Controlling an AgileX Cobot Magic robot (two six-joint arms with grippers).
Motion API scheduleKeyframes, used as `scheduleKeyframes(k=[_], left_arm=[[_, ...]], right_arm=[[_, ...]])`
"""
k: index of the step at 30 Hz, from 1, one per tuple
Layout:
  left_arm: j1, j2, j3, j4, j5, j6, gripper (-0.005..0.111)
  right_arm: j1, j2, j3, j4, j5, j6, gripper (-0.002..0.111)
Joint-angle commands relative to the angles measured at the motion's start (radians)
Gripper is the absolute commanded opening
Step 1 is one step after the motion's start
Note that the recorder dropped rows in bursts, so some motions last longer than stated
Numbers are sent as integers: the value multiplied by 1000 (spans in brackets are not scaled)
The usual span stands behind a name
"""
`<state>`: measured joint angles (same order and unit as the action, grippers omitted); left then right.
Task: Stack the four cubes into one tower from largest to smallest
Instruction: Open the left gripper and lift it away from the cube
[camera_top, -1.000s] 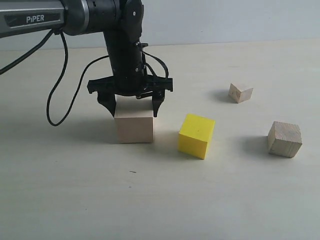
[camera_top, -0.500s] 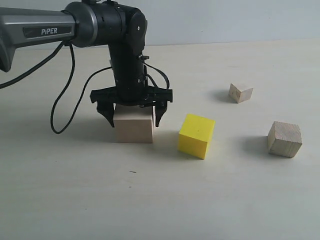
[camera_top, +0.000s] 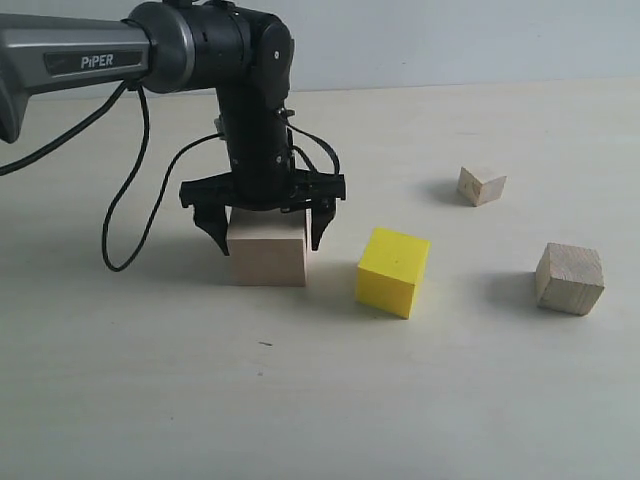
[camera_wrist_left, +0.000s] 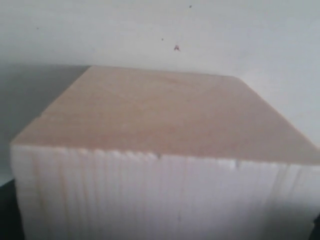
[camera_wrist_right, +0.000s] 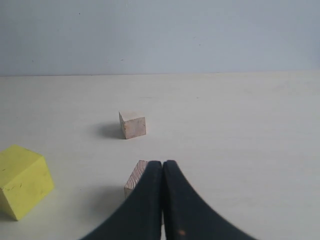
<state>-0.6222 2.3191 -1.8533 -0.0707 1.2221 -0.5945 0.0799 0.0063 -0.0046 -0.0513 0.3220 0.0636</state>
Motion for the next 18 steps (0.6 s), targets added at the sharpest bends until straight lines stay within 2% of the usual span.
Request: scheduleKeyframes(k=[1, 18], left_arm=[[3, -47, 2, 8, -1, 11, 92], [7, -101, 2, 80, -1, 9, 92]], right_arm=[[1, -6, 5, 0, -18, -3, 0], [1, -6, 5, 0, -18, -3, 0]])
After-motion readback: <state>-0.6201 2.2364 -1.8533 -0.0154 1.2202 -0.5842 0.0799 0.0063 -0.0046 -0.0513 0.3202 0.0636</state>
